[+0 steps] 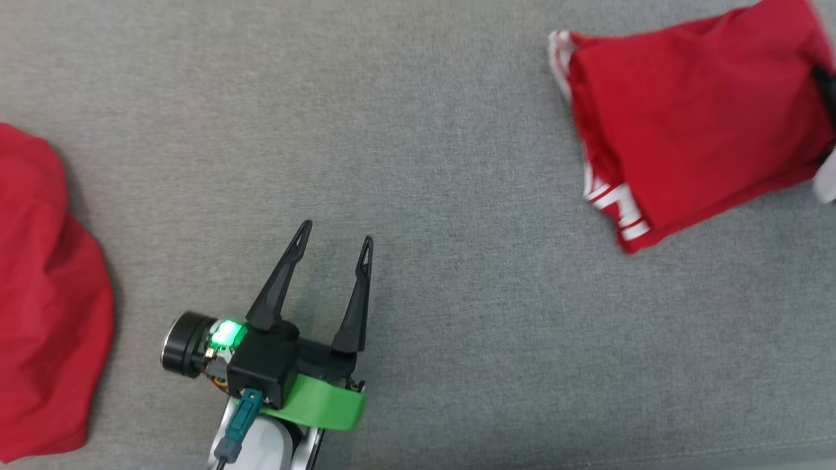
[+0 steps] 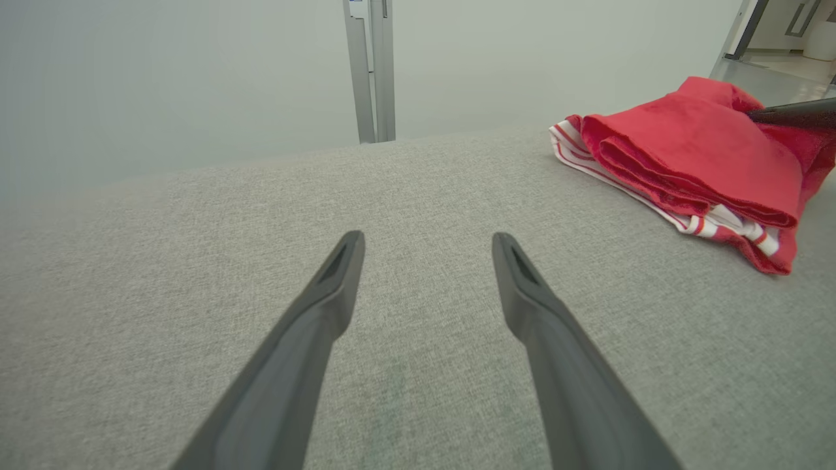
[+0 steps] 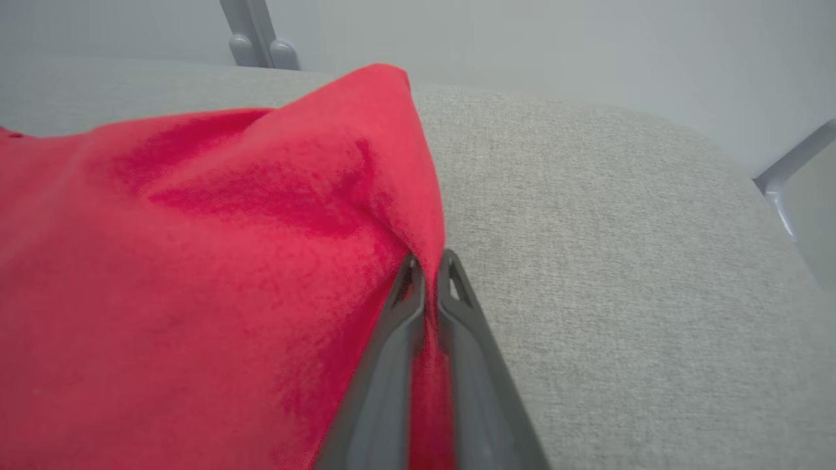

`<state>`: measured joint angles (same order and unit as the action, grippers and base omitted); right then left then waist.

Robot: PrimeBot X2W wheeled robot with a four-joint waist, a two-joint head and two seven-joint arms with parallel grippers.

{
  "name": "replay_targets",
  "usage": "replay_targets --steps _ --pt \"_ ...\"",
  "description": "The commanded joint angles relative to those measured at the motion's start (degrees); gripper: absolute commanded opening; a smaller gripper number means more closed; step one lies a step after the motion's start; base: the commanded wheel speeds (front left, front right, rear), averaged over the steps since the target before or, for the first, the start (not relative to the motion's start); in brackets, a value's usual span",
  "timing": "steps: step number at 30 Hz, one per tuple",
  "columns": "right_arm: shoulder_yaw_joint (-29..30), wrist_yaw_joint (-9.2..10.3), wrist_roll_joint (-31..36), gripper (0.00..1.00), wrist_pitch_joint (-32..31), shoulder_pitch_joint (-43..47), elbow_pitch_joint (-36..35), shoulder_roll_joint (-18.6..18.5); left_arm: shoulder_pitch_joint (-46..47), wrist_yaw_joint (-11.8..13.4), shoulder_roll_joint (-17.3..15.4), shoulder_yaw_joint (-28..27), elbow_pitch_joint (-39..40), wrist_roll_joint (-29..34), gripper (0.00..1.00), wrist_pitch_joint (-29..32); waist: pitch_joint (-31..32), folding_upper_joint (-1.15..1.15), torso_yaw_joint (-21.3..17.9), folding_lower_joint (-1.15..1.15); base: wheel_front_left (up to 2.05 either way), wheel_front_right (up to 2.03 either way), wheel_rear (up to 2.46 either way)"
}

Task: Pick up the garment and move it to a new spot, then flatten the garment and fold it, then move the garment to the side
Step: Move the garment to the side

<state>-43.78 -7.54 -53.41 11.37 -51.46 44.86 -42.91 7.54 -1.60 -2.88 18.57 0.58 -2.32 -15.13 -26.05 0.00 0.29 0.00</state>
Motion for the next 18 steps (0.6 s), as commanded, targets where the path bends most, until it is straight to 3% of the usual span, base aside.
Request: replay_targets --steps 1,9,18 --pt "0.3 0.10 0.1 0.00 0.8 -1.7 0.3 -1.2 1.9 -0.5 -0.5 0.1 0.6 0.8 1.00 0.0 -5.3 0.00 -3.2 0.00 0.00 0.00 0.00" --pt "1.8 0.10 0.1 0.00 2.3 -8.0 2.7 -9.9 5.6 -1.4 -2.0 2.2 4.0 3.6 1.00 0.0 -10.9 0.00 -4.5 0.00 0.00 0.00 0.00" --pt "2.5 0.11 0.5 0.00 2.5 -12.5 6.3 -17.3 7.4 -1.6 -3.0 4.1 7.1 4.4 1.00 0.0 -14.5 0.00 -3.1 0.00 0.00 0.00 0.00"
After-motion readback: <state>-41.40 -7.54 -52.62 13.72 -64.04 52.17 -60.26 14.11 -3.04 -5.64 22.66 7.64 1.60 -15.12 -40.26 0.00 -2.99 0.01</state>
